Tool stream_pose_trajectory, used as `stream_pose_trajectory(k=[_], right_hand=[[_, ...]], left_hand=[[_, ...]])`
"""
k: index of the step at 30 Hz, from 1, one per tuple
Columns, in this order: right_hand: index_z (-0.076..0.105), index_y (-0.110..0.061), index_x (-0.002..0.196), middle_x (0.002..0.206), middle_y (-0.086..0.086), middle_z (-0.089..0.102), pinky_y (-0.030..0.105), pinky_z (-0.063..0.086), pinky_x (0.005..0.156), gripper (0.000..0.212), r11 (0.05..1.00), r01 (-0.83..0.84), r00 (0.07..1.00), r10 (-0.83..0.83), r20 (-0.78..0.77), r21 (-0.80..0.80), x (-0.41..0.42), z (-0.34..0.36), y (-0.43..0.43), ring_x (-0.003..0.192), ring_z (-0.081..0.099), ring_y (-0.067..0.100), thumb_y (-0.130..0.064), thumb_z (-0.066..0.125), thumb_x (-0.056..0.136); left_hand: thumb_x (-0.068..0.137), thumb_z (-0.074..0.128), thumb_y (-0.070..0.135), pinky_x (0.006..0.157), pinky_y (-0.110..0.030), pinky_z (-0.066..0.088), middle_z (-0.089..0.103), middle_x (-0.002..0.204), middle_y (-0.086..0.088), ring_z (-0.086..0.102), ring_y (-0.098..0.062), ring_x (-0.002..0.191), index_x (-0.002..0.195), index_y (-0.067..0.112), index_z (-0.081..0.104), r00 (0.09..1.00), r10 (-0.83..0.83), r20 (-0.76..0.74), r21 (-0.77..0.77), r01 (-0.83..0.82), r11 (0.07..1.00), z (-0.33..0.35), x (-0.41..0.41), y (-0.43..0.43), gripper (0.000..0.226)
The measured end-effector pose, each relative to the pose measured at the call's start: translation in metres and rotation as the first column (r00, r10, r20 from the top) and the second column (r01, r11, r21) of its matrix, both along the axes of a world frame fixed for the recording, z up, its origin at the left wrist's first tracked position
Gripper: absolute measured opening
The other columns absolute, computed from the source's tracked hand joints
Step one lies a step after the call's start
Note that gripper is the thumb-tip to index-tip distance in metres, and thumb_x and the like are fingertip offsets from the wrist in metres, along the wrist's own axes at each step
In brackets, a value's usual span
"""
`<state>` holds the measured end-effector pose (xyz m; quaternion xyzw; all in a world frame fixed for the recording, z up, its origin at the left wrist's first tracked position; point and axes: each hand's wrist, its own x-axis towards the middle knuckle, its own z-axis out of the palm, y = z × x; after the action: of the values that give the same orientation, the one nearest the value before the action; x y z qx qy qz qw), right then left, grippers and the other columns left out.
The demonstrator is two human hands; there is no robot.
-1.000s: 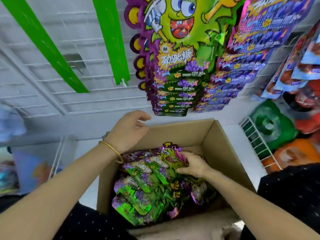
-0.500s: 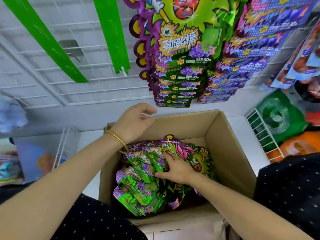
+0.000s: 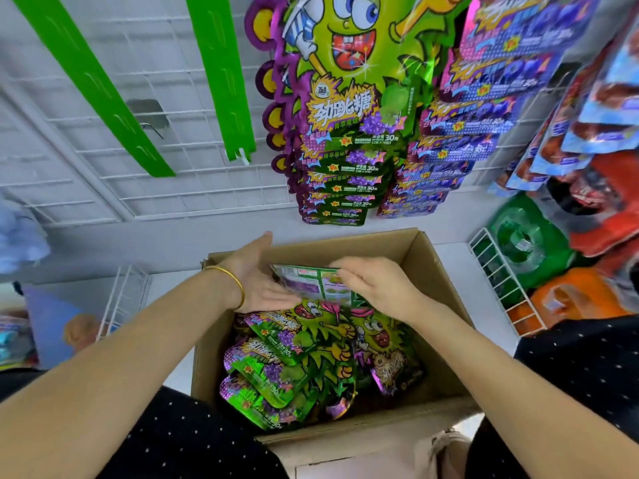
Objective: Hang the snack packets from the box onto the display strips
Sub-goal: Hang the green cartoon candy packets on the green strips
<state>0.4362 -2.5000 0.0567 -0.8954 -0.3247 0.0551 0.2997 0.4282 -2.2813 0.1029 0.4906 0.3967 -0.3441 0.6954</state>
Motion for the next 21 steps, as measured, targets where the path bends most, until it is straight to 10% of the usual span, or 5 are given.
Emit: stream_pose_trajectory(k=[5,8,12,16,21], right_hand=[[0.063,-0.019,0.117,0.115,-0.006,0.065,0.020,0.048,0.089,0.032,0.965,-0.028,0.898,0.139,-0.418,0.260,-0.009,0.019,-0.007,0.104,0.060,0.006,-0.034,0.047,0.094],[0.063,-0.025,0.115,0.121,-0.007,0.062,0.022,0.044,0.093,0.033,0.896,0.314,0.838,-0.105,-0.535,0.315,-0.001,0.013,-0.024,0.114,0.056,0.008,-0.043,0.050,0.090],[0.056,-0.010,0.122,0.118,-0.001,0.060,0.021,0.041,0.083,0.036,0.830,0.557,0.779,-0.517,-0.355,0.012,0.012,-0.004,-0.042,0.108,0.054,0.014,-0.031,0.050,0.094],[0.063,-0.016,0.091,0.082,-0.001,0.067,0.026,0.042,0.059,0.009,0.532,0.799,0.460,-0.243,-0.854,0.279,0.008,0.003,-0.041,0.073,0.055,0.016,-0.017,0.054,0.092],[0.064,-0.008,0.095,0.073,-0.001,0.072,0.027,0.054,0.069,0.012,0.464,0.724,0.624,-0.124,-0.772,0.510,0.023,0.037,-0.044,0.067,0.065,0.013,-0.003,0.056,0.088]], left_hand=[[0.089,0.049,-0.002,0.060,-0.039,0.058,0.065,0.099,-0.027,0.069,-0.033,0.077,0.110,-0.008,0.051,0.995,-0.035,0.094,-0.056,0.040,0.998,-0.004,-0.003,0.000,0.022],[0.088,0.046,-0.010,0.060,-0.036,0.057,0.062,0.104,-0.015,0.068,-0.020,0.074,0.106,0.004,0.051,0.946,-0.276,0.172,0.081,0.266,0.961,-0.010,-0.008,0.003,0.023],[0.088,0.049,-0.006,0.061,-0.031,0.057,0.062,0.101,-0.005,0.064,-0.016,0.078,0.120,0.015,0.051,0.835,-0.476,0.275,0.196,0.436,0.878,-0.008,-0.013,0.002,0.038],[0.088,0.050,-0.008,0.063,-0.029,0.055,0.062,0.102,-0.002,0.062,-0.016,0.082,0.118,0.017,0.054,0.768,-0.478,0.428,0.214,0.428,0.878,-0.001,-0.013,0.002,0.039],[0.087,0.058,0.005,0.071,-0.027,0.042,0.058,0.115,-0.003,0.054,-0.015,0.094,0.121,0.016,0.052,0.681,-0.601,0.419,0.411,0.448,0.794,0.016,-0.008,0.007,0.036]])
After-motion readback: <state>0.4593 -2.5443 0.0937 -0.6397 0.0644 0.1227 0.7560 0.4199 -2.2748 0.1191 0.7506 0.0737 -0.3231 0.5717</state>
